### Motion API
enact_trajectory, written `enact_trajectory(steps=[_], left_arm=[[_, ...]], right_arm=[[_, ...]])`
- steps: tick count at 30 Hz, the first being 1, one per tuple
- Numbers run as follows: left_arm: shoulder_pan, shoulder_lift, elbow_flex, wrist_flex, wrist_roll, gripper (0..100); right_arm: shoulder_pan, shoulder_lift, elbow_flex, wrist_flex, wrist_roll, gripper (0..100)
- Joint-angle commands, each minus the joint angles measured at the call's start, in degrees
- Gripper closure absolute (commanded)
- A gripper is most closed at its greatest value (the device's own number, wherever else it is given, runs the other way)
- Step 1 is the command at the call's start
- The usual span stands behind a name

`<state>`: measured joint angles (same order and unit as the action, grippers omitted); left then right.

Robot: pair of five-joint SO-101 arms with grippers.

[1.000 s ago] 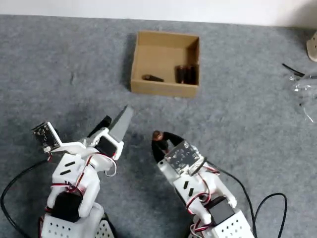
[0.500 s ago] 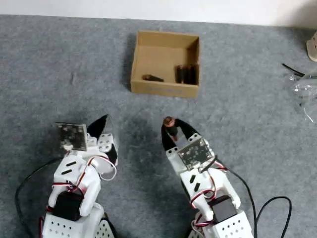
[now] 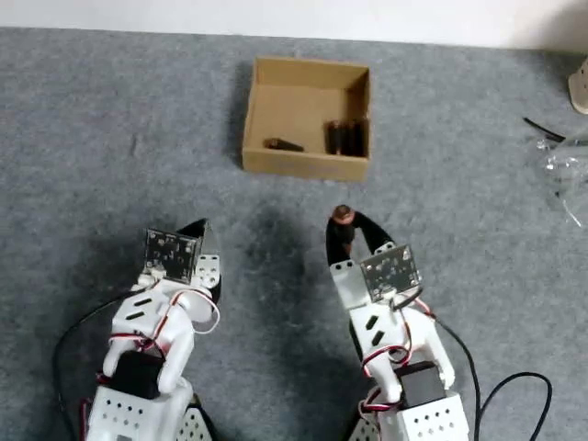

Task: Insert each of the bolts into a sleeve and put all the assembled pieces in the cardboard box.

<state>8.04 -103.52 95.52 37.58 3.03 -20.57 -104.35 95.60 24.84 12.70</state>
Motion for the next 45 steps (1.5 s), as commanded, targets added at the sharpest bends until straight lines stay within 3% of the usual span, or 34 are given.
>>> enact_trajectory(steps=[1,10,15,25,33,45], left_arm=[[-1.1,-0.7,0.1,-1.3,-0.3,99],[-1.2,-0.7,0.1,-1.6,-0.6,99],[-0.8,-0.7,0.6,-1.7,-3.2,99],[-0.8,-0.6,1.5,-4.0,-3.7,99],[-0.7,-0.5,1.5,-4.4,-3.7,99],[0.7,-0.5,1.5,-4.5,-3.8,99]], right_arm=[[0.9,-0.5,6.2,-3.3,3.3,99.3],[0.4,5.4,-4.1,-3.3,6.2,99.2],[0.4,26.4,-18.5,-4.6,4.0,99.2],[1.7,77.2,-62.5,-4.4,1.8,99.3],[4.0,110.5,-99.4,8.4,-2.6,99.3],[7.3,150.2,-153.6,30.5,-2.3,99.2]])
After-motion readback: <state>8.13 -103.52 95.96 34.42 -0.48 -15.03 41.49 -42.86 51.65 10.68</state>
